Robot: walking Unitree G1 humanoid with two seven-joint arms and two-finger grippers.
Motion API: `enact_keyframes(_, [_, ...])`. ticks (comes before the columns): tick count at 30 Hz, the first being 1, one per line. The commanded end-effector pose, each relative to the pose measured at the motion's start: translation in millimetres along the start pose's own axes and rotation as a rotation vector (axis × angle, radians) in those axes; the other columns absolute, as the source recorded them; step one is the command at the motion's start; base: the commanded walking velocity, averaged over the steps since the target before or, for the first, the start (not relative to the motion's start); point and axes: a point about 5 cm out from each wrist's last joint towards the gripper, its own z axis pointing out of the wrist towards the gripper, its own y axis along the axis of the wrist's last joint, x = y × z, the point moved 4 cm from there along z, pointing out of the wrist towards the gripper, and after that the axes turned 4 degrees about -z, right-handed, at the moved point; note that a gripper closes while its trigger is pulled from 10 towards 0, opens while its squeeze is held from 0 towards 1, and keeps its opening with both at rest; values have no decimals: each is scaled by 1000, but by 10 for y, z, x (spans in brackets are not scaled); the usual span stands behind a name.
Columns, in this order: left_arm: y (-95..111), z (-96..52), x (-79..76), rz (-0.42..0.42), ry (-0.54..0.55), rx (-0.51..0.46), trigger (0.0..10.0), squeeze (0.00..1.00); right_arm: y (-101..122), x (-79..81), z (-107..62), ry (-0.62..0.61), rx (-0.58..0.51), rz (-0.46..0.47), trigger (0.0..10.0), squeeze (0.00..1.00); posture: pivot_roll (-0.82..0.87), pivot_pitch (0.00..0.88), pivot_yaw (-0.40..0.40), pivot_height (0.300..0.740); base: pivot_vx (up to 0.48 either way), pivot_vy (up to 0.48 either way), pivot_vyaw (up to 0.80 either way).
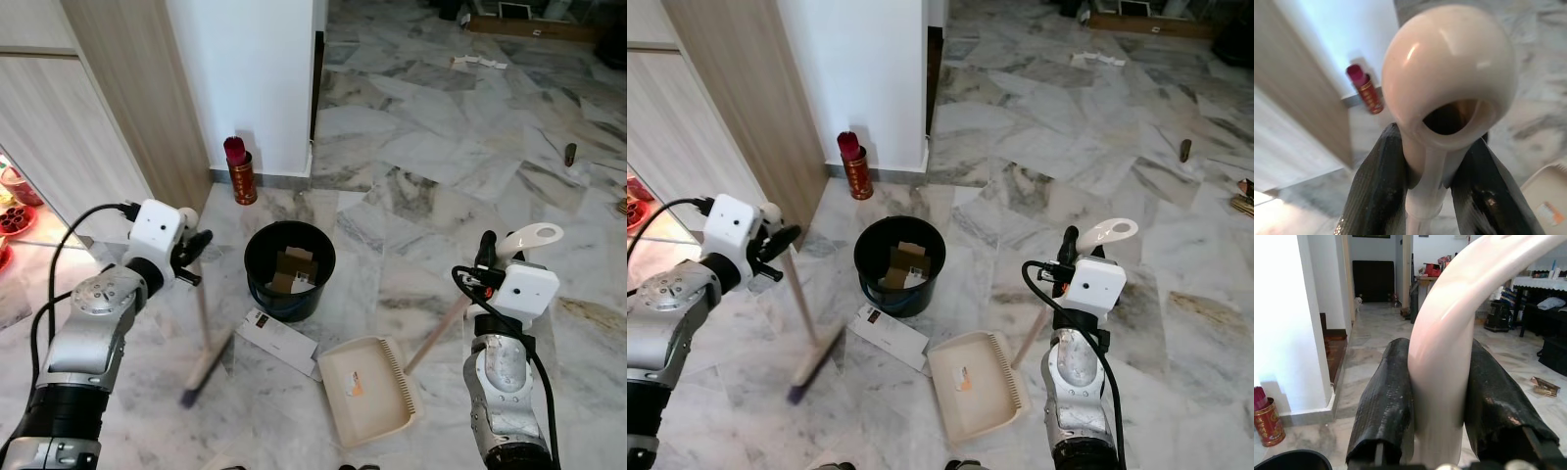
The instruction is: Sweep floor
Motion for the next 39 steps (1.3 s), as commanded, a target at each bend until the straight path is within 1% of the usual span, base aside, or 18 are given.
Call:
enact_keyframes(1, [64, 21, 42, 26, 26, -29, 10000, 0, 57, -54, 24, -18, -32, -2, 10000, 0, 88, 115, -10, 740, 0, 0, 0])
enact_keyframes(5, [62, 49, 103, 0, 88, -71, 10000, 0, 66, -77, 23, -21, -37, -5, 10000, 0, 82, 117, -13, 740, 0, 0, 0])
enact_keyframes(6, [62, 49, 103, 0, 88, -71, 10000, 0, 66, -77, 23, -21, -37, -5, 10000, 0, 82, 117, -13, 740, 0, 0, 0])
enact_keyframes(9, [-32, 86, 173, -54, 186, -121, 10000, 0, 71, -108, 13, -24, -41, -15, 10000, 0, 63, 120, -20, 740, 0, 0, 0])
enact_keyframes(12, [-94, 94, 182, -74, 231, -140, 10000, 0, 72, -136, 4, -28, -41, -30, 10000, 0, 54, 119, -24, 740, 0, 0, 0])
enact_keyframes(14, [-134, 102, 181, -94, 258, -157, 10000, 0, 74, -190, 4, -41, -43, -51, 10000, 0, 44, 123, -32, 740, 0, 0, 0])
enact_keyframes(15, [-134, 102, 181, -94, 258, -157, 10000, 0, 74, -190, 4, -41, -43, -51, 10000, 0, 44, 123, -32, 740, 0, 0, 0])
enact_keyframes(19, [-186, 120, 161, -114, 289, -195, 10000, 0, 80, -349, 18, -99, -41, -111, 10000, 0, 24, 122, -35, 740, 0, 0, 0])
enact_keyframes(20, [-202, 124, 151, -115, 291, -199, 10000, 0, 79, -400, 17, -124, -37, -141, 10000, 0, 21, 120, -37, 740, 0, 0, 0])
enact_keyframes(21, [-202, 124, 151, -115, 291, -199, 10000, 0, 79, -400, 17, -124, -37, -141, 10000, 0, 21, 120, -37, 740, 0, 0, 0])
enact_keyframes(22, [-229, 132, 118, -118, 286, -205, 10000, 0, 75, -490, 7, -163, -32, -177, 10000, 0, 13, 122, -38, 740, 0, 0, 0])
enact_keyframes(25, [-288, 148, 60, -139, 280, -208, 10000, 0, 53, -597, -20, -202, -20, -208, 10000, 0, 9, 123, -40, 740, 0, 0, 0])
enact_keyframes(26, [-316, 151, 48, -148, 283, -204, 10000, 0, 45, -608, -27, -204, -18, -210, 10000, 0, 9, 123, -40, 740, 0, 0, 0])
enact_keyframes(28, [-377, 154, 19, -162, 285, -193, 10000, 0, 33, -613, -47, -202, -15, -208, 10000, 0, 0, 126, -43, 740, 0, 0, 0])
enact_keyframes(31, [-409, 172, -26, -169, 280, -190, 10000, 0, 13, -588, -62, -186, -10, -194, 10000, 0, 2, 133, -45, 740, 0, 0, 0])
enact_keyframes(32, [-419, 191, -69, -174, 273, -194, 10000, 0, -17, -545, -77, -168, -4, -183, 10000, 0, 4, 144, -49, 740, 0, 0, 0])
enact_keyframes(36, [-433, 204, -108, -179, 267, -194, 10000, 0, -56, -501, -94, -149, 8, -175, 10000, 0, 9, 150, -49, 740, 0, 0, 0])
enact_keyframes(39, [-493, 198, -137, -191, 263, -188, 10000, 0, -79, -439, -120, -130, 16, -172, 10000, 0, 5, 167, -48, 740, 0, 0, 0])
